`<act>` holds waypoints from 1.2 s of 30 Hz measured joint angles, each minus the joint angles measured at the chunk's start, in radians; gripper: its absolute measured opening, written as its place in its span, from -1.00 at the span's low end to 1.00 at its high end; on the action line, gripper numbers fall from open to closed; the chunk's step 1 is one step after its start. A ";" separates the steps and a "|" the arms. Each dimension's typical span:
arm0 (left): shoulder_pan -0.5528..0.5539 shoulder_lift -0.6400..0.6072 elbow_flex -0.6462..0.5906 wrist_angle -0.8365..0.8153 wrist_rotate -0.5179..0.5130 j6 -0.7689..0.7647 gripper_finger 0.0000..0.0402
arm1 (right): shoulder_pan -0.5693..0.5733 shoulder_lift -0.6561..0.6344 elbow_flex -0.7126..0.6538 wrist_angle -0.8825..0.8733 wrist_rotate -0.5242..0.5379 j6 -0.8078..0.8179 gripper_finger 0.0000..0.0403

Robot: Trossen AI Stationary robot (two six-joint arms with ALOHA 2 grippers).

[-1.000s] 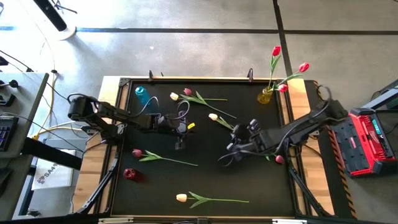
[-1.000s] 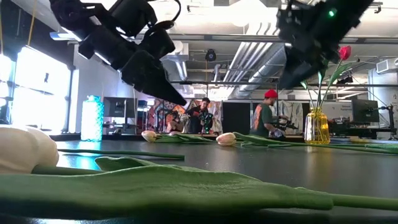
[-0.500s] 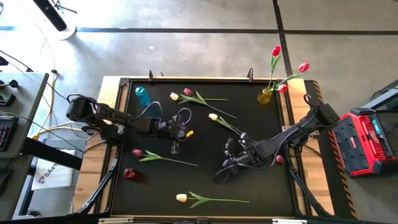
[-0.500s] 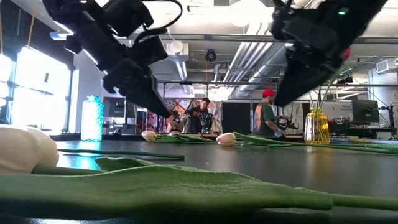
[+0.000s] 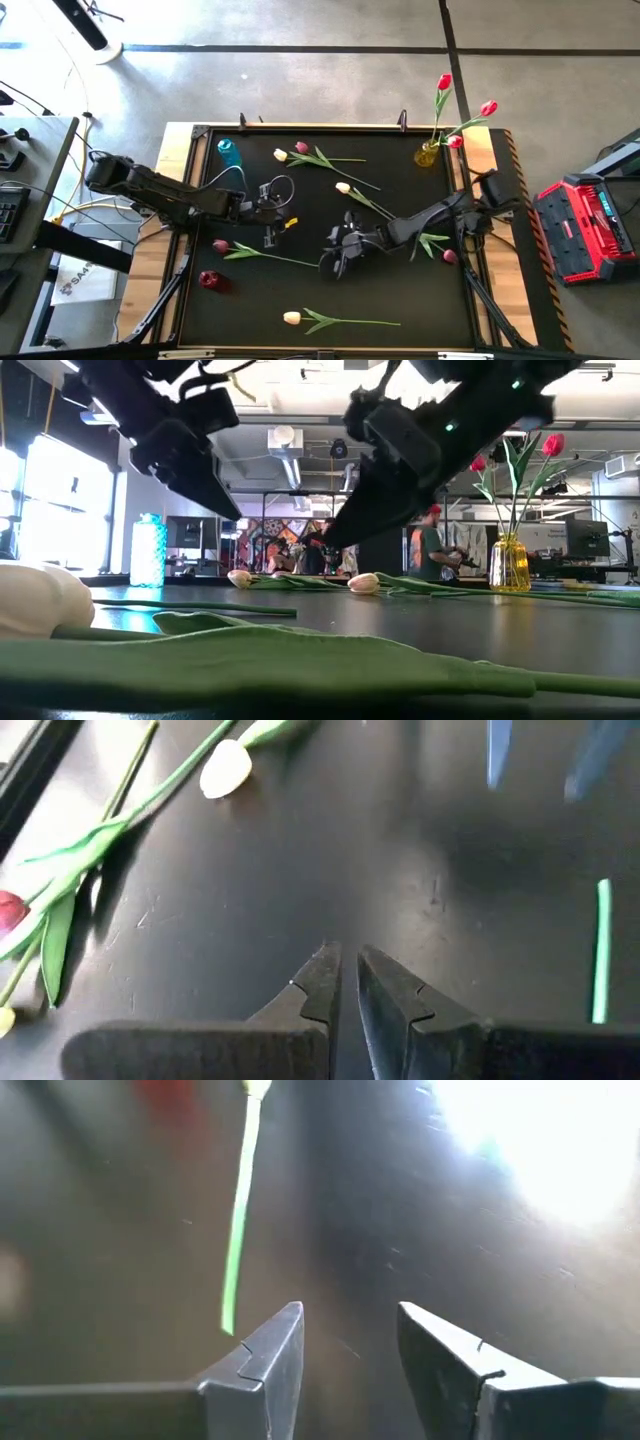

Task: Sort flowers into vase by color
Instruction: Put the middle white tulip into the blue vase

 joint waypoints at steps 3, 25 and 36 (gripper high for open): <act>-0.008 -0.010 0.000 0.008 -0.001 -0.003 -0.87 | -0.014 0.044 0.000 0.100 -0.098 -0.047 -0.25; -0.007 -0.002 0.001 0.146 -0.058 -0.037 -0.87 | -0.112 -0.158 0.001 -0.696 0.125 0.356 -0.25; 0.003 -0.002 0.000 0.149 -0.103 -0.039 -0.87 | -0.268 -0.157 0.001 -0.738 0.055 0.254 -0.25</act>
